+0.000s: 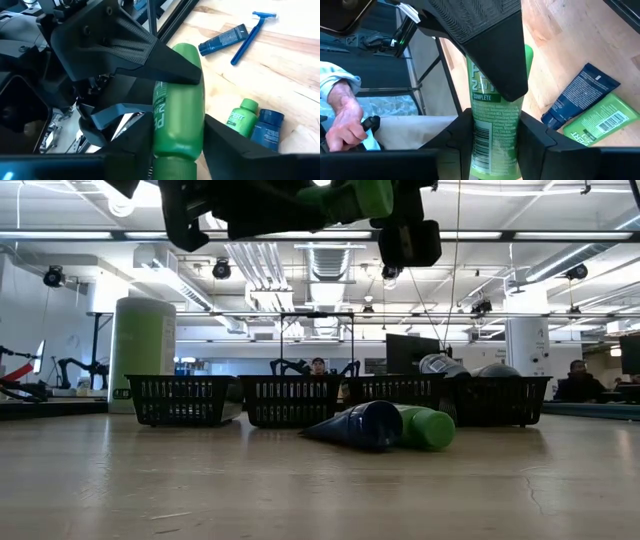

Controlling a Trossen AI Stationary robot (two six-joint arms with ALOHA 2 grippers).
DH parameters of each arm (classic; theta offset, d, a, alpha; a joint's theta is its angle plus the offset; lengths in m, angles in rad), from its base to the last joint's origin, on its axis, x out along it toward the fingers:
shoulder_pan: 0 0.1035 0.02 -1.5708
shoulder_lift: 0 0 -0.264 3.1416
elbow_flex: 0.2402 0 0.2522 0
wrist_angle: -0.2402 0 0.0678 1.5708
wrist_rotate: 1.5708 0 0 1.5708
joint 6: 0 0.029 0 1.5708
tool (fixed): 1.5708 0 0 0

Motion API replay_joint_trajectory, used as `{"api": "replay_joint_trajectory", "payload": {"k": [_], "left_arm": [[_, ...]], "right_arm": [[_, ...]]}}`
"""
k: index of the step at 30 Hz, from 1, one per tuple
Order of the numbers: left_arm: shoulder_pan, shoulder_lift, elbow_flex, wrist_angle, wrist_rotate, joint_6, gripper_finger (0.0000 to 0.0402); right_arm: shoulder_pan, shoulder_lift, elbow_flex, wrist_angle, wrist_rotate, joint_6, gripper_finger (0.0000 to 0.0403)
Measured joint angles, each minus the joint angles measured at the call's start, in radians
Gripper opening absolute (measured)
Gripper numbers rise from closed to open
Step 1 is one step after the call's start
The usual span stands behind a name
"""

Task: Pick & Place Travel size toiletries
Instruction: Put the green shampoo into the black basket

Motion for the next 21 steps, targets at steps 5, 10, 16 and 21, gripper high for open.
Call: {"api": "replay_joint_trajectory", "payload": {"k": [5, 10, 16, 21], "left_arm": [[-0.001, -0.001, -0.001, -0.008, -0.021, -0.014, 0.0122], [-0.001, -0.004, -0.002, -0.050, -0.071, -0.037, 0.0119], [-0.002, -0.009, -0.007, -0.092, -0.114, -0.079, 0.0117], [-0.001, -0.008, -0.009, -0.116, -0.152, -0.101, 0.0117]], "right_arm": [[-0.005, 0.000, 0.000, 0.000, 0.000, 0.003, 0.0123], [-0.007, 0.000, 0.002, -0.006, 0.015, 0.020, 0.0168], [-0.007, -0.003, 0.014, -0.019, 0.025, 0.015, 0.0227], [-0.004, -0.029, 0.014, -0.069, 0.073, 0.005, 0.0271]]}}
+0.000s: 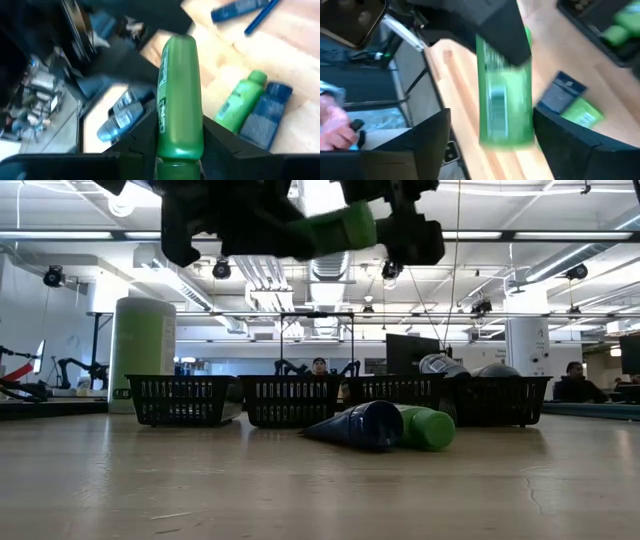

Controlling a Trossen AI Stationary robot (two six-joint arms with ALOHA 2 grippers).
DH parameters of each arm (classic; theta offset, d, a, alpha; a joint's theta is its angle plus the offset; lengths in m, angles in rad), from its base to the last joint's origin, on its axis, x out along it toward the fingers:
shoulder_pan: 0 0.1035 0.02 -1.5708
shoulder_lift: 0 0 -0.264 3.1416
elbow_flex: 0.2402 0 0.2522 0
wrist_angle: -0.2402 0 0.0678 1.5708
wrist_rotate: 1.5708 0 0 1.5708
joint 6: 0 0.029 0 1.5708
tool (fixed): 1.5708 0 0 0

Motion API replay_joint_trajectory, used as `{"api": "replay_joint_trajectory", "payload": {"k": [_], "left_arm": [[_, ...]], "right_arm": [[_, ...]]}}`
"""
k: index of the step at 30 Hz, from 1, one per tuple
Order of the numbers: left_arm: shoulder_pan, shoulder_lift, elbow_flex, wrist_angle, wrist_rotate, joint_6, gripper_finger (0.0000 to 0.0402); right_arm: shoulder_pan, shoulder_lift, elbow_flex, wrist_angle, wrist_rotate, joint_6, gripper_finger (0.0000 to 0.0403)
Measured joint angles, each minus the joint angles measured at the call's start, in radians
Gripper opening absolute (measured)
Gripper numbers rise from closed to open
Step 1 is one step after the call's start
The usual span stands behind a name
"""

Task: Pick & Place Travel size toiletries
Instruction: Put the green shampoo into the black basket

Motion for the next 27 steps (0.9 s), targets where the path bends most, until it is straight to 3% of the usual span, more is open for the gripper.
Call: {"api": "replay_joint_trajectory", "payload": {"k": [5, 9, 13, 17, 21, 27], "left_arm": [[0.023, 0.000, -0.009, -0.132, -0.070, -0.100, 0.0117], [0.060, -0.024, -0.031, -0.182, -0.110, -0.277, 0.0117], [0.080, -0.034, -0.064, -0.186, -0.072, -0.202, 0.0117], [0.120, -0.028, -0.088, -0.185, 0.043, 0.113, 0.0117], [0.227, -0.009, -0.089, -0.189, 0.046, 0.372, 0.0117], [0.391, 0.001, -0.014, -0.291, 0.090, 0.346, 0.0117]], "right_arm": [[0.032, -0.075, 0.002, -0.094, 0.183, -0.005, 0.0310], [0.068, -0.159, 0.001, -0.217, 0.459, 0.059, 0.0335], [0.102, -0.246, -0.004, -0.325, 0.676, 0.173, 0.0355], [0.121, -0.308, -0.020, -0.358, 0.745, 0.217, 0.0362], [0.121, -0.340, -0.030, -0.360, 0.752, 0.213, 0.0363], [0.121, -0.318, -0.031, -0.361, 0.751, 0.212, 0.0363]]}}
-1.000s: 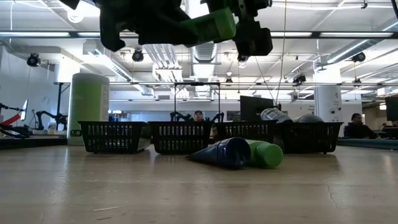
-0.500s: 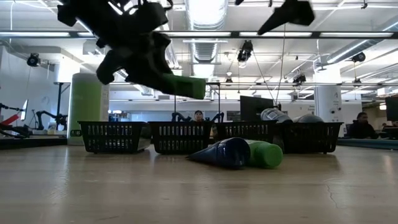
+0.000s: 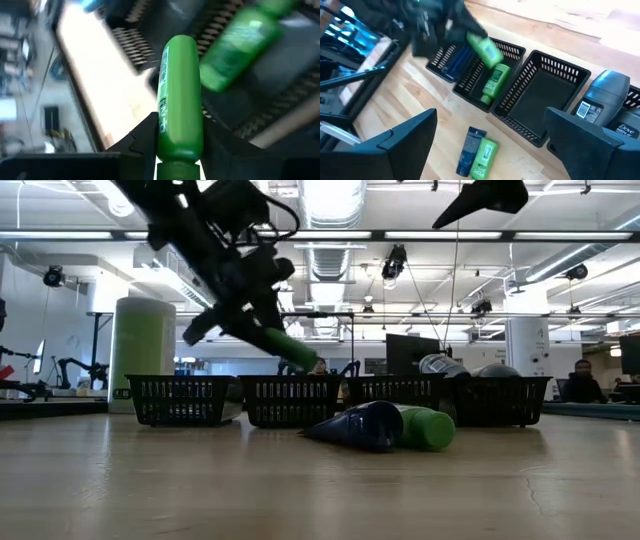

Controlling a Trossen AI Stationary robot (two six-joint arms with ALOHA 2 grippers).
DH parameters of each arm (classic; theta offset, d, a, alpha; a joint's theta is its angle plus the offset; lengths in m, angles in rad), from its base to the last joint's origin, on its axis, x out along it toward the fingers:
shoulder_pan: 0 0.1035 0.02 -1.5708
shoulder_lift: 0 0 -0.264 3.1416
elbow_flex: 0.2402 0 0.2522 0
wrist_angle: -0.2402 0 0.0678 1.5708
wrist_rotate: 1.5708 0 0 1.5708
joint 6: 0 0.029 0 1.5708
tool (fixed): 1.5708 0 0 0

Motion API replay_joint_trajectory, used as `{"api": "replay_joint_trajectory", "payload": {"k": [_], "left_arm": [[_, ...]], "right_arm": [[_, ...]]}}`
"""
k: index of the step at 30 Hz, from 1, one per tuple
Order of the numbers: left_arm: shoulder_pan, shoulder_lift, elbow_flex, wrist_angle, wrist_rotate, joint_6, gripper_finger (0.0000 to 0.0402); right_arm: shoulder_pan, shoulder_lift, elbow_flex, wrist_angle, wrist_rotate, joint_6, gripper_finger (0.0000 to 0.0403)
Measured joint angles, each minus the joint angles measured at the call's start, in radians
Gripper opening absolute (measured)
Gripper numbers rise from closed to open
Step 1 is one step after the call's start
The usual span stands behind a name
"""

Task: Pick & Place Travel size toiletries
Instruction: Put the green shampoo into the black basket

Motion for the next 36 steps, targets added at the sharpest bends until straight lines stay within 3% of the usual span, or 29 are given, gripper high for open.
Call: {"api": "replay_joint_trajectory", "payload": {"k": [4, 11, 18, 22, 26, 30, 36], "left_arm": [[0.008, 0.000, 0.067, -0.055, 0.026, -0.283, 0.0117], [0.005, -0.003, 0.143, -0.177, 0.056, -1.454, 0.0117], [-0.013, -0.003, 0.061, -0.187, 0.098, -2.048, 0.0117], [-0.020, -0.003, 0.007, -0.089, 0.139, -2.193, 0.0117], [-0.020, -0.002, -0.008, -0.082, 0.063, -2.287, 0.0117], [-0.023, -0.003, -0.006, -0.072, -0.016, -2.300, 0.0117], [-0.039, 0.010, -0.006, -0.069, -0.027, -2.305, 0.0117]], "right_arm": [[0.000, 0.037, -0.001, -0.004, -0.010, 0.000, 0.0363], [0.000, 0.080, -0.001, -0.025, -0.013, 0.043, 0.0363], [0.000, 0.083, -0.001, -0.026, -0.003, 0.052, 0.0364], [0.000, 0.083, -0.001, -0.025, 0.000, 0.052, 0.0364], [0.000, 0.085, -0.001, -0.025, 0.004, 0.053, 0.0364], [0.000, 0.085, -0.001, -0.025, 0.020, 0.053, 0.0364], [0.002, 0.086, -0.001, -0.024, 0.026, 0.058, 0.0364]]}}
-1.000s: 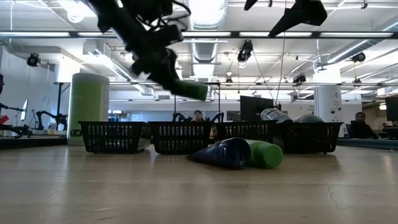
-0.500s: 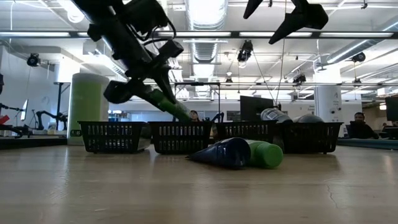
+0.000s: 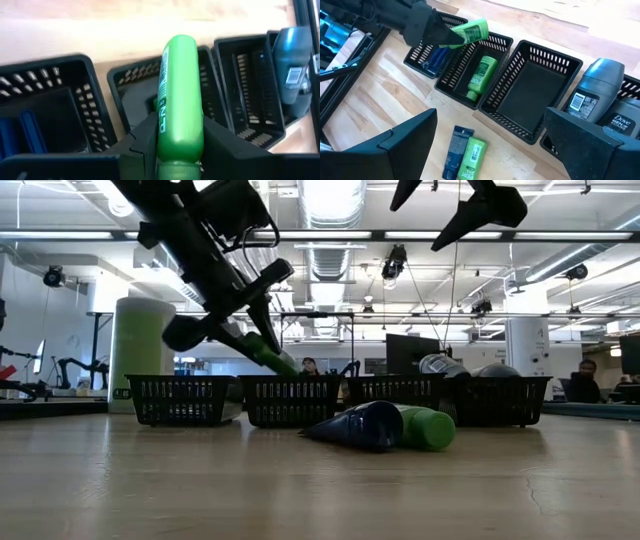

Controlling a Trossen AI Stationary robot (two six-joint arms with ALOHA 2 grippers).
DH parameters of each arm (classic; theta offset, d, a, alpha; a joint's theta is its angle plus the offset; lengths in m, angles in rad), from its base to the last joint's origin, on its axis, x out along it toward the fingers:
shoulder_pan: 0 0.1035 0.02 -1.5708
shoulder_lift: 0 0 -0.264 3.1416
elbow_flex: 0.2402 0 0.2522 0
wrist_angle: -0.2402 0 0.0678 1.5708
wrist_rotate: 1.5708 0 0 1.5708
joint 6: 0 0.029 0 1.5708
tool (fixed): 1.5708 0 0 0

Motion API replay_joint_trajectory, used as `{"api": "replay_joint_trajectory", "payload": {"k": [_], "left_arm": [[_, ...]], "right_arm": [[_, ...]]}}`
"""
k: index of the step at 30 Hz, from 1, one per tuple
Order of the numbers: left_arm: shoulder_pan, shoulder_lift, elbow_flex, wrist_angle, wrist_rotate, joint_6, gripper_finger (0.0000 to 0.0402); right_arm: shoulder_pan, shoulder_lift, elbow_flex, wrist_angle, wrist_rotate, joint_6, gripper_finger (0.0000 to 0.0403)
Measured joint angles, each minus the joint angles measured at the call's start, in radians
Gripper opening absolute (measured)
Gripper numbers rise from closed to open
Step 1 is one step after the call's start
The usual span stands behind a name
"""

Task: Pick & Place Travel size toiletries
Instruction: Put the green shampoo into the black basket, then put the blue shave cream into the middle right black basket

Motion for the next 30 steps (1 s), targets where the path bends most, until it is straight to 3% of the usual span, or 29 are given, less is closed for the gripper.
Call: {"api": "replay_joint_trajectory", "payload": {"k": [9, 19, 25, 28, 30], "left_arm": [[-0.046, 0.052, 0.000, 0.005, -0.001, -0.057, 0.0126], [-0.055, 0.062, 0.000, 0.100, -0.044, 0.001, 0.0200], [-0.055, 0.054, 0.000, 0.081, -0.017, 0.030, 0.0237], [-0.060, 0.036, 0.000, 0.100, 0.003, 0.091, 0.0242], [-0.070, 0.025, 0.000, 0.152, 0.026, 0.237, 0.0241]], "right_arm": [[0.000, 0.001, 0.000, 0.001, 0.000, 0.005, 0.0363], [0.000, 0.001, 0.000, 0.003, 0.000, 0.009, 0.0363], [0.001, 0.001, 0.000, 0.003, -0.001, 0.010, 0.0363], [0.002, 0.001, 0.000, 0.001, -0.006, 0.009, 0.0364], [0.002, 0.001, 0.000, 0.000, -0.032, 0.001, 0.0363]]}}
